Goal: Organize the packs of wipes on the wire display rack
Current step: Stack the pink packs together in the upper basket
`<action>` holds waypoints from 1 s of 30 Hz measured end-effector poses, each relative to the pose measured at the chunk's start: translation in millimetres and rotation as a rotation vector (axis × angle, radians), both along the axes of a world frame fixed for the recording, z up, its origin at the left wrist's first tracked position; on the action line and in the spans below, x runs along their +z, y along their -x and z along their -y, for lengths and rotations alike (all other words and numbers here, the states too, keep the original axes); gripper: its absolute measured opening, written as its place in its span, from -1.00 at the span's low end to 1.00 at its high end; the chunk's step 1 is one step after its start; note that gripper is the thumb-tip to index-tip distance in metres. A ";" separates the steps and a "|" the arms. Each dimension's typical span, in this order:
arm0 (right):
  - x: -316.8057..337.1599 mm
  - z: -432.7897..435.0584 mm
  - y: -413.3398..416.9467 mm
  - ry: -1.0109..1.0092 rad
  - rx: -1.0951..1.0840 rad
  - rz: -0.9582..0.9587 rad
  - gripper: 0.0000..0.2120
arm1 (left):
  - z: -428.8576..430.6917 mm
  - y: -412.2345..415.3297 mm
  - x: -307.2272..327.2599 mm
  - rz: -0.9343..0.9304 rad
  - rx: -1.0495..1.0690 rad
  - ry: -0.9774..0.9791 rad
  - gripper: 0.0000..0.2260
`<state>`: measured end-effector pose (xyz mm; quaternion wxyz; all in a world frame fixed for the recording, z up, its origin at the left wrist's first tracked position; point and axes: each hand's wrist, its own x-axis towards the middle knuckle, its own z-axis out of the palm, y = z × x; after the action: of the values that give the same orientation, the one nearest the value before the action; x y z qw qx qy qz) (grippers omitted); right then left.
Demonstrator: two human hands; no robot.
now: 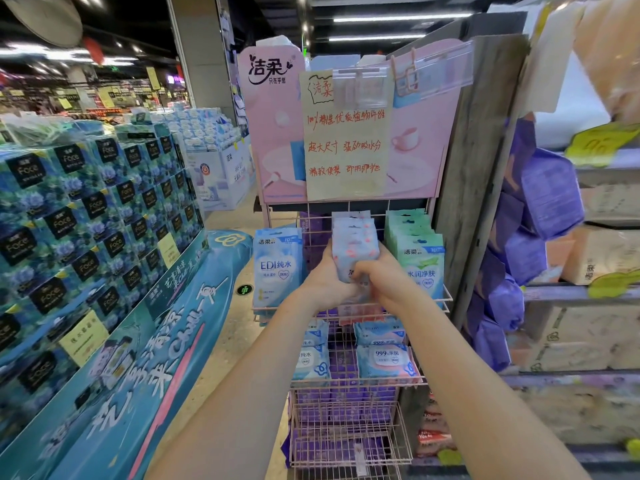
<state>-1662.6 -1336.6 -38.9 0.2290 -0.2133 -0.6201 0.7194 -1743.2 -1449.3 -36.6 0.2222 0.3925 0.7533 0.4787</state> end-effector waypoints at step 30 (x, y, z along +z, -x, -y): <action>3.4 3.2 16.8 -0.003 -0.067 0.057 -0.31 | -14.4 6.5 -4.7 0.137 0.103 -0.096 -0.11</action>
<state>-1679.4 -1339.8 -35.5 0.2355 -0.2537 -0.6199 0.7042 -1749.6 -1434.9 -41.3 0.2292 0.3297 0.7316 0.5509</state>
